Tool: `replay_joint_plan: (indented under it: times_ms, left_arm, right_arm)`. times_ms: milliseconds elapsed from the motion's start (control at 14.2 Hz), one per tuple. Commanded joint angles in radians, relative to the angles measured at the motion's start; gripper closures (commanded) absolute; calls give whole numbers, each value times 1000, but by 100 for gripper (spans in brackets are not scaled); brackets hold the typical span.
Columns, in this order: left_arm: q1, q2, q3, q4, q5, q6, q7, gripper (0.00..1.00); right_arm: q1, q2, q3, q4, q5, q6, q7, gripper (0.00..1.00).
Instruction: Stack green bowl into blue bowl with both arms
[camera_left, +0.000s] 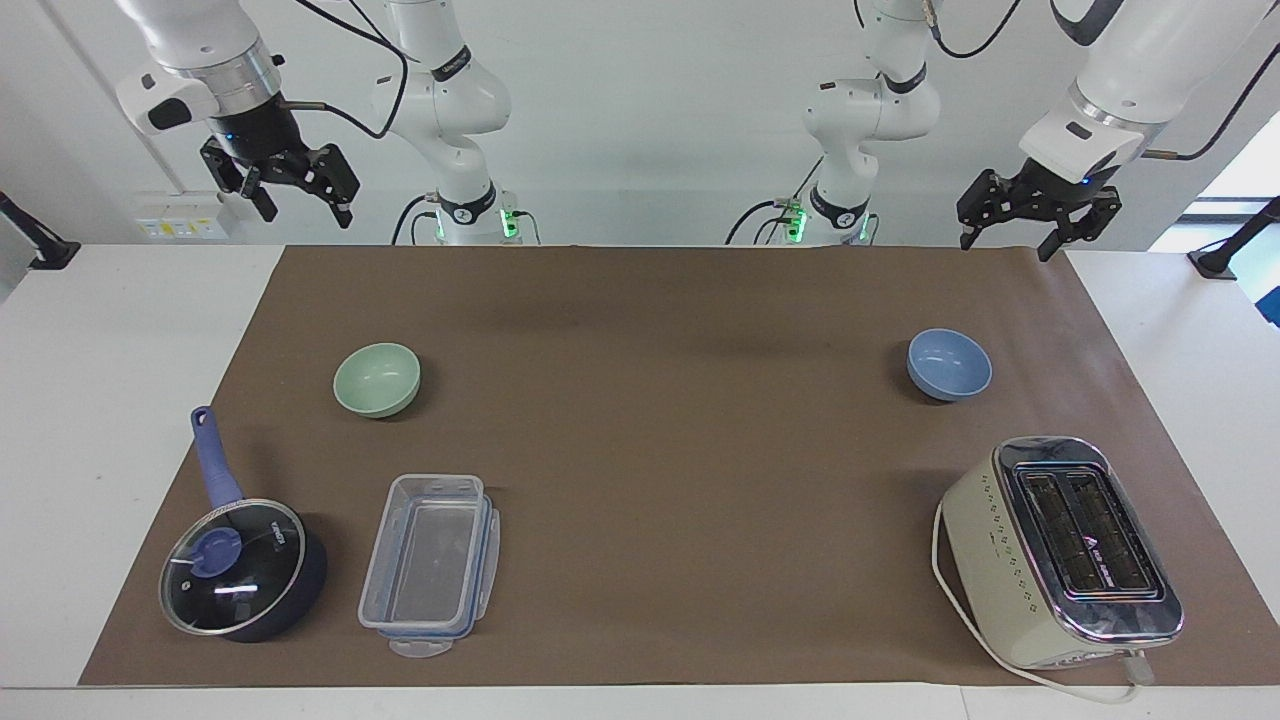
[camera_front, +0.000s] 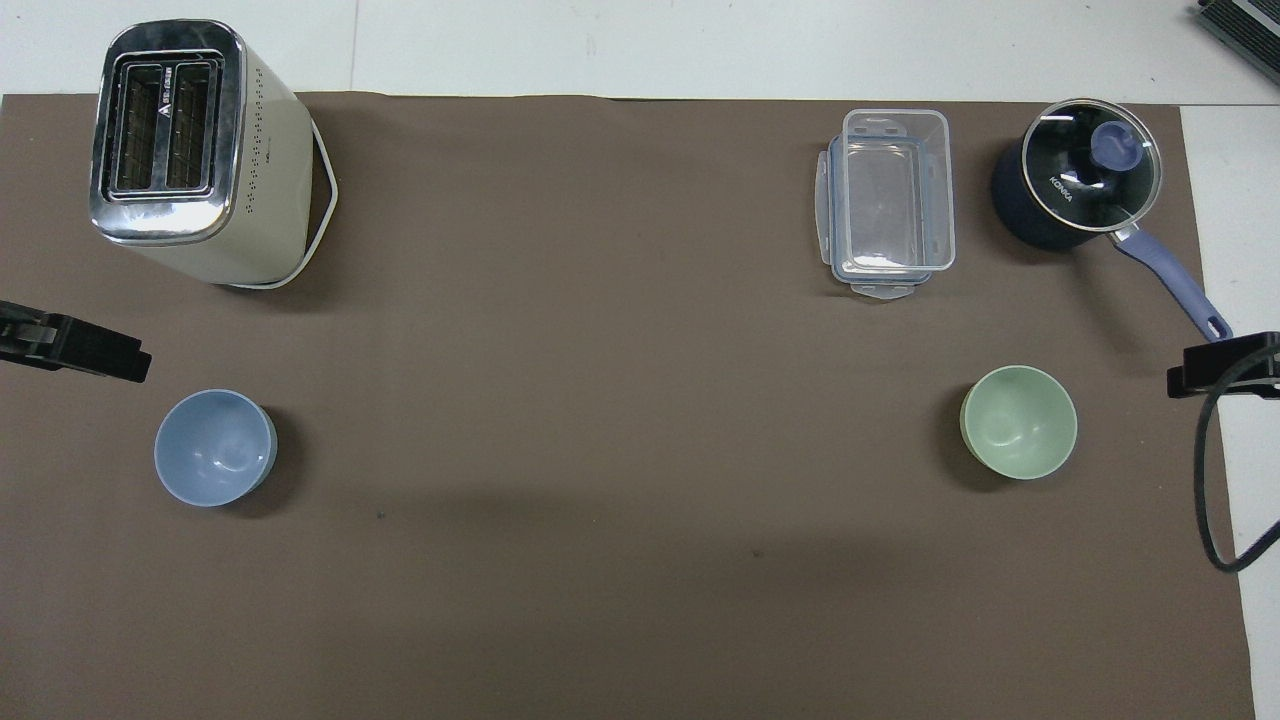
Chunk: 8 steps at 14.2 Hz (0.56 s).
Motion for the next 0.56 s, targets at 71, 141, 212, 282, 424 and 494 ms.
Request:
replay_joint_plan:
  times_ms: [71, 141, 212, 282, 424, 494]
  left_arm:
    - [5, -26, -3, -30, 9, 2, -5, 0]
    - [3, -26, -3, -30, 9, 2, -7, 0]
    - [2, -26, -3, -28, 9, 2, -9, 0]
    - [-1, -26, -3, -28, 9, 2, -5, 0]
    - [-8, -24, -5, -27, 9, 3, -9, 0]
    - [-8, -24, -5, -25, 9, 5, -9, 0]
  right_arm:
    - [-4, -11, 13, -3, 1, -8, -22, 0]
    - [-4, -11, 13, -4, -1, -6, -21, 0]
    - [-6, -11, 13, -4, -2, -5, -20, 0]
    - [-6, -11, 13, -4, -2, -5, -19, 0]
    - [-6, -14, 12, -7, -1, -5, -16, 0]
    - [-6, -14, 12, -10, -1, -5, -14, 0]
